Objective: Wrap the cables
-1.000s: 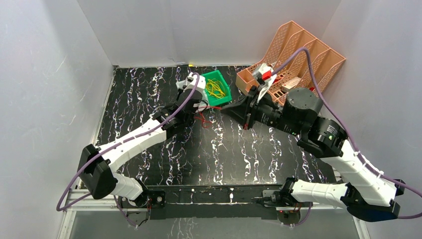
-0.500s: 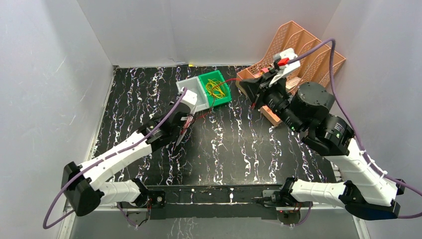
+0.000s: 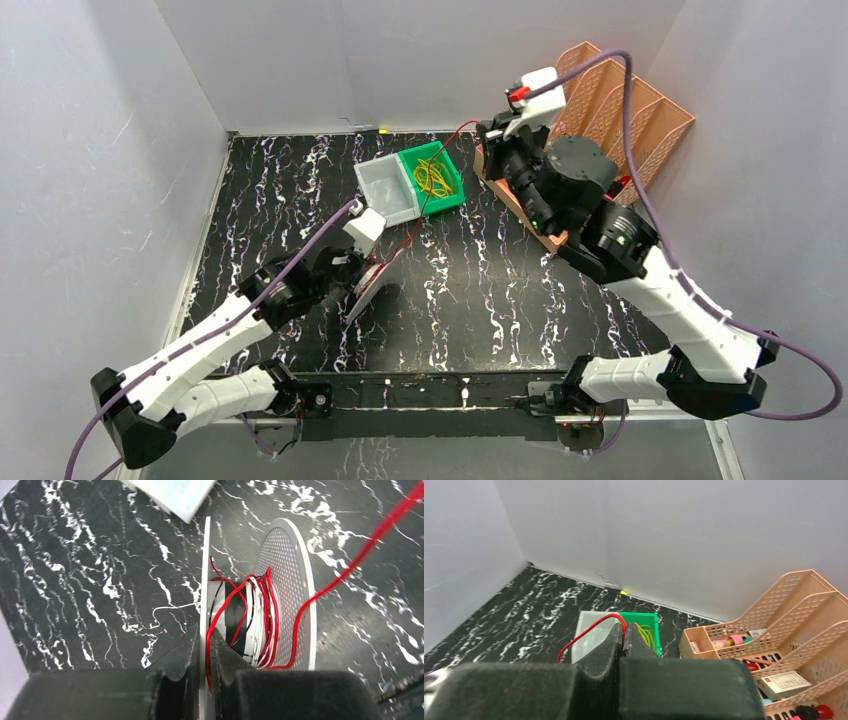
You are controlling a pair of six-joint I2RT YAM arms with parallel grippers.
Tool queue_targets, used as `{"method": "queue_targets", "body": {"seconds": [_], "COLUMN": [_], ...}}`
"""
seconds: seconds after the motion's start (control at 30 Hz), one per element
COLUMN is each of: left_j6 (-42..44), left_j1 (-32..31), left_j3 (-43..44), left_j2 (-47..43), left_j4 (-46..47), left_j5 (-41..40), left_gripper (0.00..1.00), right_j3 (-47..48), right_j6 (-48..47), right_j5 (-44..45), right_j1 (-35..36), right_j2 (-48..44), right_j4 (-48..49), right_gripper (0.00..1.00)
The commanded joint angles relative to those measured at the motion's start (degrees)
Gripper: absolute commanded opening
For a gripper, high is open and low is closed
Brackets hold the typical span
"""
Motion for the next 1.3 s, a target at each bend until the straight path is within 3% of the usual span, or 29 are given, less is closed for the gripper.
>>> {"method": "queue_targets", "body": {"seconds": [0.0,0.17,0.37,0.47,0.73,0.97,1.27], "left_j6": [2.0,0.5,-1.0,-1.9,-8.0,-14.4,-19.2], "left_j1": [0.1,0.1,0.0,0.0,0.0,0.0,0.0], "left_j3": [-0.4,0.5,3.7,6.1,11.5,14.7,12.3], "left_j2": [-5.9,-9.3,-14.3,-15.7,-18.8,-20.9,-20.9], "left_j4": [-1.9,-4.9,-7.2,-8.2,-2.5,4.1,14.9], "left_j5": [10.2,12.4,14.7,16.2,19.0,14.9,1.7], "left_gripper": [0.00,0.00,0.00,0.00,0.00,0.00,0.00], "right_j3": [-0.4,-4.9,-18.4,-26.2,-45.7,-56.3,-66.4], "right_j6": [-2.2,7.8,21.0,26.4,34.6,36.1,37.4], "right_j5": [1.9,-11.5,-30.7,-38.0,-40.9,-47.1,-39.8], "right_j1": [-5.4,-21.0,-40.4,-46.1,-47.2,-46.8,-33.6], "right_j2": [2.6,5.5,5.2,4.2,3.7,5.9,3.8], "right_j4": [5.4,1.8,5.0,9.1,20.3,28.7,35.2], "right_gripper": [0.00,0.00,0.00,0.00,0.00,0.00,0.00]}}
